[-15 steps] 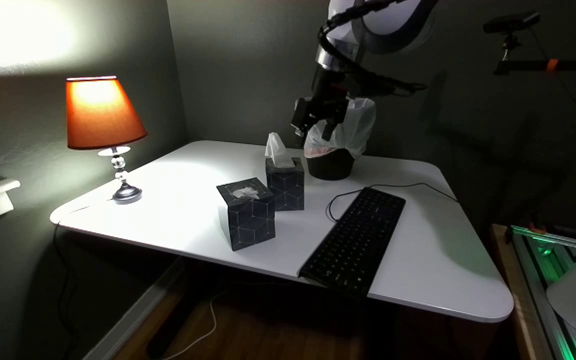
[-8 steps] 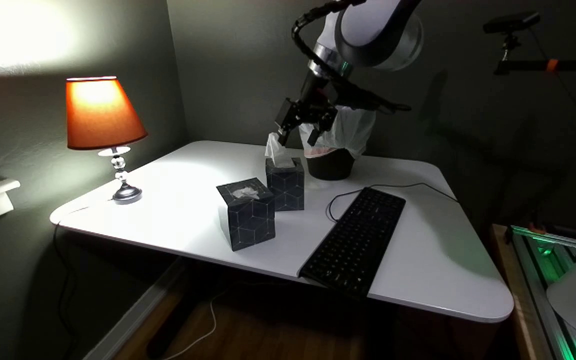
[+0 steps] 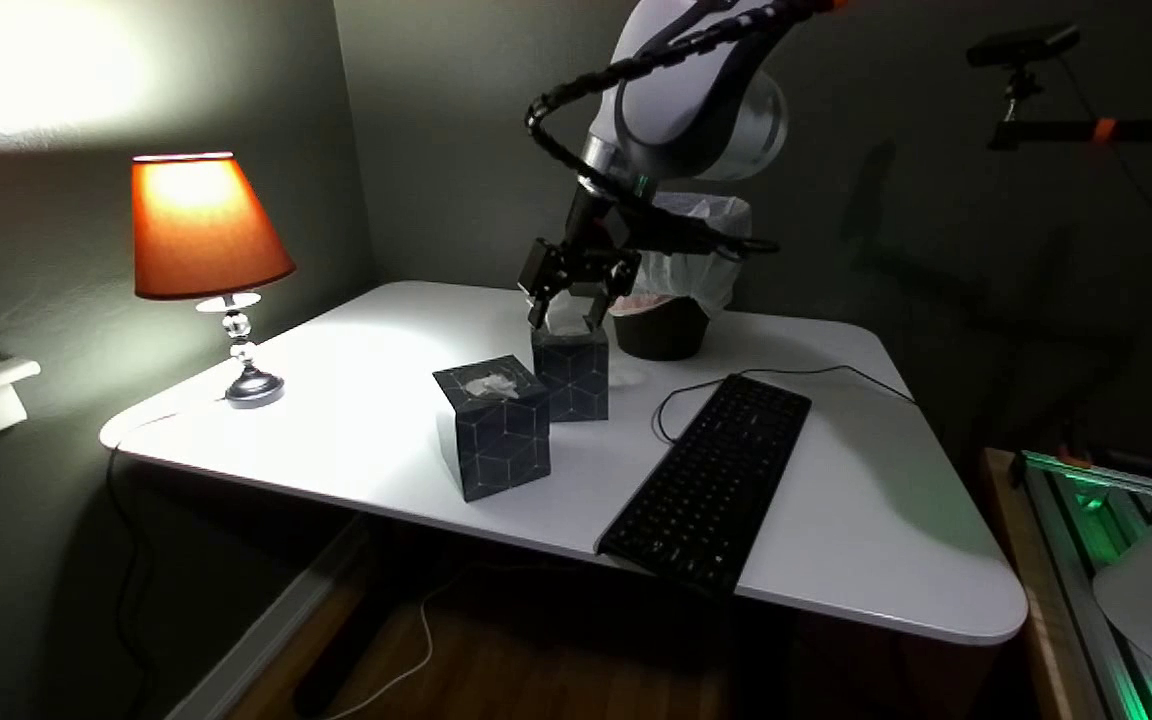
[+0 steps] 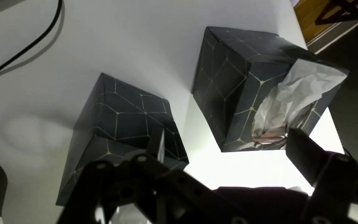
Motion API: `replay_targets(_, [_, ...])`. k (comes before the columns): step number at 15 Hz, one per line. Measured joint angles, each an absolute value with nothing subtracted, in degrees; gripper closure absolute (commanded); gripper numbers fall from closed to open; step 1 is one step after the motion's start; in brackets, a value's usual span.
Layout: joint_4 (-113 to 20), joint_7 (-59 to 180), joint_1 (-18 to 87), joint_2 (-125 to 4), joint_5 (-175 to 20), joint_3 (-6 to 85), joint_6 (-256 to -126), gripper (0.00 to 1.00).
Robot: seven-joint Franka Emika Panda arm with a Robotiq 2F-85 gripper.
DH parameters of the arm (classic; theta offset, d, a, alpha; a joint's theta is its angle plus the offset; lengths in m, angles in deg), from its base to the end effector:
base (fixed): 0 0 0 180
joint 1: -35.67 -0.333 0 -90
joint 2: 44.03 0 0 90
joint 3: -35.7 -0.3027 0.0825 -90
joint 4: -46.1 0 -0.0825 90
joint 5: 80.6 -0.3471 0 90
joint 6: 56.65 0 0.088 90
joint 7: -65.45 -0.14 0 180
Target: Put the left box on the right box
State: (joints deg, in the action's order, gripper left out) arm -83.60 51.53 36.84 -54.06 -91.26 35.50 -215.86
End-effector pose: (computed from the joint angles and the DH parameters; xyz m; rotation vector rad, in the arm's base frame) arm 0.5503 -0.0154 0.3022 -2.9031 0.6230 -0.4885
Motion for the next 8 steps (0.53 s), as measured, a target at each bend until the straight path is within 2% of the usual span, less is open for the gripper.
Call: replay_targets(8, [-75.77, 50.08, 35.34, -62.63, -88.95, 36.01, -213.62, 0.0])
